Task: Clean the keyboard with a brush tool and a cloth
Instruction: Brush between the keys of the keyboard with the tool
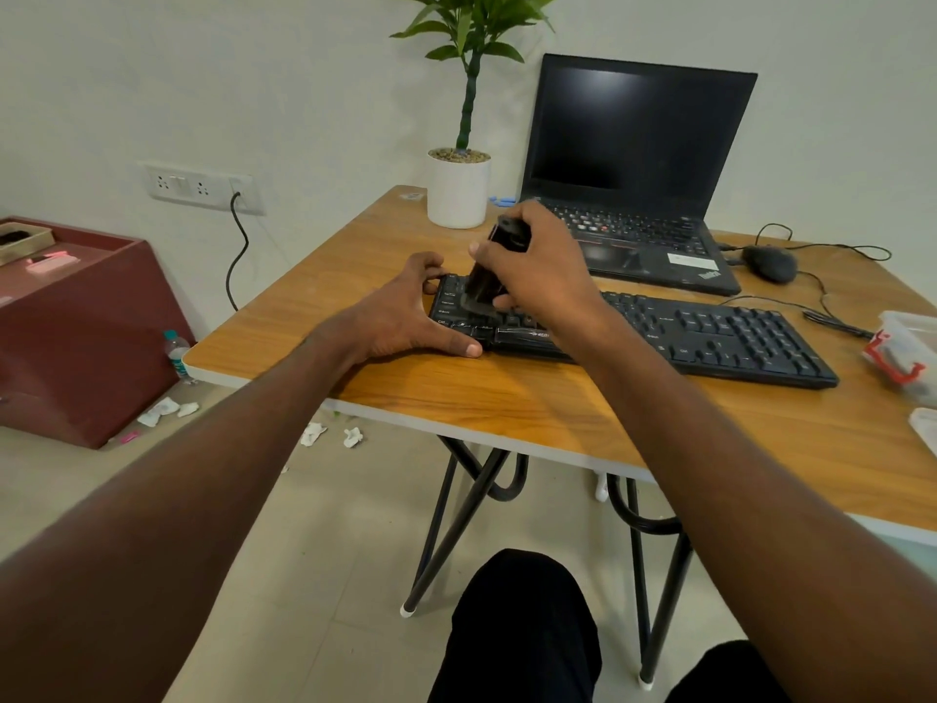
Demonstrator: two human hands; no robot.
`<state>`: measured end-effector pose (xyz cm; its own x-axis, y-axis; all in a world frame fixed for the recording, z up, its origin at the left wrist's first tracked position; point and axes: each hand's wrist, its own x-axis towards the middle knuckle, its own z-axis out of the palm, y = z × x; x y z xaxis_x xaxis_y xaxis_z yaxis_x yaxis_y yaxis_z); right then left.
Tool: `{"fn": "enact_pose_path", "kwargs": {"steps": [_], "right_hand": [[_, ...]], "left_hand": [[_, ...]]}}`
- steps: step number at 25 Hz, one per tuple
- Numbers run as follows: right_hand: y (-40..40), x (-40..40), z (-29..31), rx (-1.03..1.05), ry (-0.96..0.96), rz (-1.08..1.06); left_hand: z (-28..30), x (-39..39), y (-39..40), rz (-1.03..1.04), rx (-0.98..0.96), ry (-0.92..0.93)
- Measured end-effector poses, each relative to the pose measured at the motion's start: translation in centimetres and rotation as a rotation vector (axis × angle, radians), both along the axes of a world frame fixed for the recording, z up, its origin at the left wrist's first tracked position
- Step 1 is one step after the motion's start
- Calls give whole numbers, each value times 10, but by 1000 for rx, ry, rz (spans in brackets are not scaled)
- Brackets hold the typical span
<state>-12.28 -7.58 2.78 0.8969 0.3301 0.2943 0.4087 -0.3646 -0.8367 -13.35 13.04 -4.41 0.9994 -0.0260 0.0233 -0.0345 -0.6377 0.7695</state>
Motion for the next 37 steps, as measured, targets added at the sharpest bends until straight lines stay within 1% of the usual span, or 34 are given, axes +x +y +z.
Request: {"fn": "enact_pose_path", "kwargs": {"steps": [2,5,6,7,8,10,11,13,14,15,17,19,20,22,23,24,26,27,28,29,31,32,34,36,37], "right_hand": [[-12,3,2,-156,-51,-38],[-35,9,13,-491,-176,-158],[-41,10,15,-572,-226,-220],[-45,11,16,-597,-262,-264],[-46,11,14,-573,-278,-272],[-41,8,6,-409,-228,-194],[-36,8,2,-269,-165,-140],[-30,7,-3,11,27,-45],[-30,8,-3,63,76,-21],[-33,9,-1,24,63,-19],[-44,11,4,-189,-52,-61],[-57,12,8,-411,-198,-177],[-62,13,8,-461,-262,-248],[-66,13,4,-451,-325,-326],[-65,13,2,-413,-308,-306],[-63,12,0,-342,-255,-256],[-65,11,-1,-133,-74,-147],[-71,12,1,-73,-23,-133],[-78,12,2,-84,-21,-145],[-87,14,4,-149,-55,-181],[-101,17,5,-351,-196,-301],[-104,17,3,-409,-261,-350],[-102,13,-2,-411,-309,-361],[-92,6,-7,-348,-290,-286],[-86,3,-7,-280,-250,-233]], "left_hand": [[0,0,1,3,-1,-2],[0,0,1,0,1,-8],[0,-1,1,-1,10,-11],[0,-1,1,-2,20,-10],[0,-2,1,-5,28,-7],[1,-3,1,-7,39,-2],[2,-3,0,-6,40,0],[3,-4,-1,-5,38,2],[4,-4,-1,-3,38,2],[4,-5,-1,-1,38,2],[3,-5,-1,2,39,3],[3,-5,-1,5,38,3],[3,-5,-2,5,37,5],[4,-5,-2,1,37,8],[4,-6,-2,3,38,9],[4,-6,-2,6,39,9],[3,-5,-2,10,43,11],[3,-4,-3,9,47,10],[3,-4,-3,8,51,8],[3,-4,-2,7,54,7],[2,-2,0,10,52,1],[2,-2,0,10,55,-1],[2,-3,-2,12,76,-9],[1,-3,-3,16,98,-17],[1,-3,-3,16,104,-18]]}}
